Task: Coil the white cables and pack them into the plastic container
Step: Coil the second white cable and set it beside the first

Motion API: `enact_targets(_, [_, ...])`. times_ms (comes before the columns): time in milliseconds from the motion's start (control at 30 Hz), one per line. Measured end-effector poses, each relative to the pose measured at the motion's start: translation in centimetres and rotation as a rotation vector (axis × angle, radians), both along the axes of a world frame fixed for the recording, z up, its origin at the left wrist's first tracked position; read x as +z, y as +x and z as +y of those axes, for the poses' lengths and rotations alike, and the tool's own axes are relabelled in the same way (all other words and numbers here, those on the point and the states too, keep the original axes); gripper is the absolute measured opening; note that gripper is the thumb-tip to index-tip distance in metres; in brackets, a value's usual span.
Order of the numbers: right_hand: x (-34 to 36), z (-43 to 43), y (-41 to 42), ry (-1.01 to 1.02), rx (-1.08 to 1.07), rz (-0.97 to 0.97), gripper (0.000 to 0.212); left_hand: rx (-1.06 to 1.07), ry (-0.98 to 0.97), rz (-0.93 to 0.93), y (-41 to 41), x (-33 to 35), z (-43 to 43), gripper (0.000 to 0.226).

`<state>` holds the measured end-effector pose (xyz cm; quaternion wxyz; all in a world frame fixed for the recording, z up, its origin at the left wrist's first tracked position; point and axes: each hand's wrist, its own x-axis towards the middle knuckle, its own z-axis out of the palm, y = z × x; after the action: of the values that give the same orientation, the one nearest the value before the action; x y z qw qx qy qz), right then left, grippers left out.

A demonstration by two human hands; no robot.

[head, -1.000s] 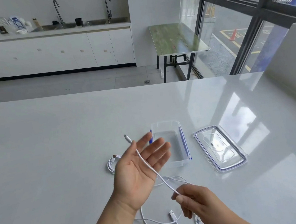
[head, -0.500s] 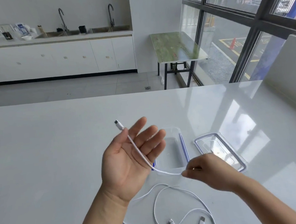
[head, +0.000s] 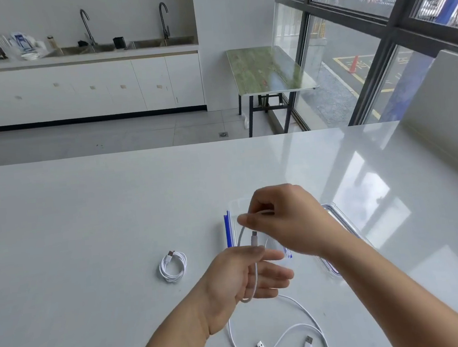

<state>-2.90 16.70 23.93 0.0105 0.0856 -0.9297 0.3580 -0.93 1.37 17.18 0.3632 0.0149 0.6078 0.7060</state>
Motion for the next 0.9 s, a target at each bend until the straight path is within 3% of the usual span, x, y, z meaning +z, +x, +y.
enact_targets(100, [0.0, -0.3, 1.4, 0.047, -0.031, 0.027, 0.028, 0.022, 0.044, -0.023, -0.4, -0.5, 0.1, 0.039])
enact_targets(300, [-3.1, 0.1, 4.9, -0.298, -0.173, -0.045, 0.015, 0.148, 0.528, -0.222, -1.2, -1.0, 0.3, 0.046])
enact_targets(467, [-6.2, -1.4, 7.5, -0.006, -0.155, 0.271, 0.012, 0.216, 0.728, -0.266, -1.2, -0.5, 0.6, 0.053])
enact_targets(600, [-7.0, -1.6, 8.2, -0.04, -0.177, 0.408, 0.023, 0.206, 0.825, -0.293, -1.4, 0.2, 0.3, 0.075])
enact_targets(667, [-7.4, -1.7, 8.3, -0.084, -0.182, 0.438, 0.022, 0.189, 0.842, -0.285, -1.4, 0.4, 0.2, 0.074])
enact_targets(800, [-7.8, -2.2, 8.2, -0.086, -0.146, 0.47, 0.027, 0.183, 0.644, -0.125, -0.9, -0.1, 0.6, 0.043])
enact_targets(900, [-7.9, -2.2, 8.3, -0.138, -0.144, 0.436, 0.022, 0.182, 0.566, -0.106, -0.5, -0.3, 0.7, 0.042])
